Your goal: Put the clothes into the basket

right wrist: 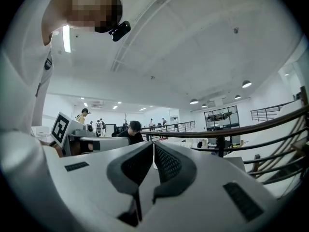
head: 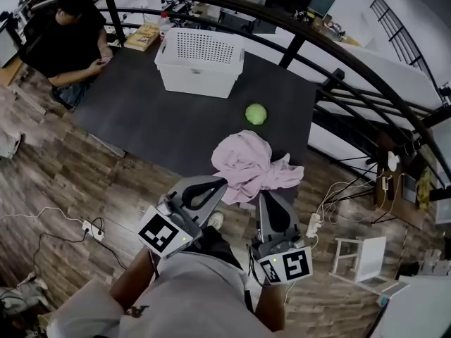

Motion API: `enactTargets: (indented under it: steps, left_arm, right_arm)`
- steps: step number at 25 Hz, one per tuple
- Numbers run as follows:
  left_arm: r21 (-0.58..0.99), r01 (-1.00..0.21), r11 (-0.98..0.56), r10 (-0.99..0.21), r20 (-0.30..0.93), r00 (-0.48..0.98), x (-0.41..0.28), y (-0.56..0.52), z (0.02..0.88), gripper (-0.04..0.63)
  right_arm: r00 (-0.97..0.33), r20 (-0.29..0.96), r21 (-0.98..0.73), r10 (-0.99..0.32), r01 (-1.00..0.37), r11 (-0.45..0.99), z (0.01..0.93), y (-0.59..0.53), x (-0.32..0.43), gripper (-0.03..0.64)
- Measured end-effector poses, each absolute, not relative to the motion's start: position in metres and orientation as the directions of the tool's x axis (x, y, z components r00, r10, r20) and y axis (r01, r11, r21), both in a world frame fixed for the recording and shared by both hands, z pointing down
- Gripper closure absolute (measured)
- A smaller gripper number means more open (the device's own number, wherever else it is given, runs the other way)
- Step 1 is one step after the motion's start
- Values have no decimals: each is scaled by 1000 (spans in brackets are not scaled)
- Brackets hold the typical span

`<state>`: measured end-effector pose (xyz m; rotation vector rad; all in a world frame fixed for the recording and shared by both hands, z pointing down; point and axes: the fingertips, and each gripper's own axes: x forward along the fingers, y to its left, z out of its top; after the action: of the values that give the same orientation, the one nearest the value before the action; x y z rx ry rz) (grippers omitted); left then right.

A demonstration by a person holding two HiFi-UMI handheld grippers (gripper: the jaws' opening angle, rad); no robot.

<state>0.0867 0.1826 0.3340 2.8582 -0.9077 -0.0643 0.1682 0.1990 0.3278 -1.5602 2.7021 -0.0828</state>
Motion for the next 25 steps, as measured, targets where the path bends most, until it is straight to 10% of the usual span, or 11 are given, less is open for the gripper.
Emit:
enactTargets:
  steps: [25]
  left_arm:
    - [129,-541,-831,-538,64,841,143,83,364,592]
  right_arm:
    - [-466,77,-3,-882,-884,467,353,95,228,597]
